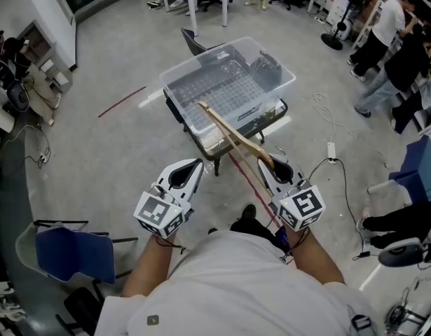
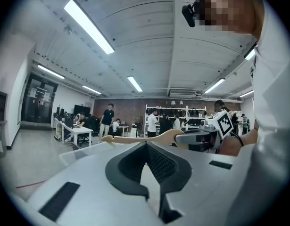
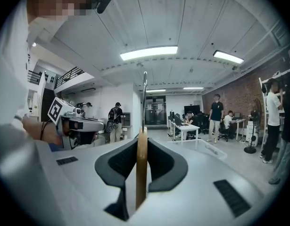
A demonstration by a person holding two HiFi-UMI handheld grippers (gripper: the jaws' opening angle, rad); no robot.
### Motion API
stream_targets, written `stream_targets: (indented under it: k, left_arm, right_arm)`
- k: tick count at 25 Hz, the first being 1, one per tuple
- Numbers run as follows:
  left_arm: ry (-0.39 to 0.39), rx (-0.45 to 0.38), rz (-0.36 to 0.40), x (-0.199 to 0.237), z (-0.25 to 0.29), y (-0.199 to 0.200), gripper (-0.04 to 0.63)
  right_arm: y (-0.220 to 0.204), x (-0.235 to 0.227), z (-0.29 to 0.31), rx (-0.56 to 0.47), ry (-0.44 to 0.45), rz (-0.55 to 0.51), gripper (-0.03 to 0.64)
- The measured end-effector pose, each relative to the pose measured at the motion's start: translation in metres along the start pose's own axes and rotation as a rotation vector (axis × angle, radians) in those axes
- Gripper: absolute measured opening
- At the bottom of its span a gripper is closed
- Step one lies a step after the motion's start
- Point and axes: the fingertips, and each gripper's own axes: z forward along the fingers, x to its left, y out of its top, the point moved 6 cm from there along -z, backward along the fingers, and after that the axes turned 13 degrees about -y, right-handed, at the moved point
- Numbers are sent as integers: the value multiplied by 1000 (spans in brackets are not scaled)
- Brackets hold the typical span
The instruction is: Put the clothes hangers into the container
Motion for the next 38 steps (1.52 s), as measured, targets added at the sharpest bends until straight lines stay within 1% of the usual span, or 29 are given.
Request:
stream_targets:
  k: [5,8,13,18,22,26,32,38]
  left_arm:
    - [10,14,-14,15,52,2,15]
    - [6,19,-8,25,89,-1,15]
    - [6,12,-18,35,146,-2,15]
    - [-1,14,-24,41,185,-1,14]
    - [-5,22,-28,49,202,-3,15]
    - [-14,20,-24,62,220,-3,15]
    - [-17,15,-47,102,233,1,15]
    - [-19,8,-43,142,239,0,15]
  right_arm:
    - [0,-49,21,13,11,3,67]
    - [0,-82,37,18,23,2,67]
    - [2,-133,52,21,31,-8,67]
    - [1,-172,59,26,27,1,67]
    - [-1,-188,65,37,16,25,67]
    - [-4,-202,78,44,10,27,67]
    - [1,-205,114,52,7,25,67]
    - [9,-205,159,44,23,4,67]
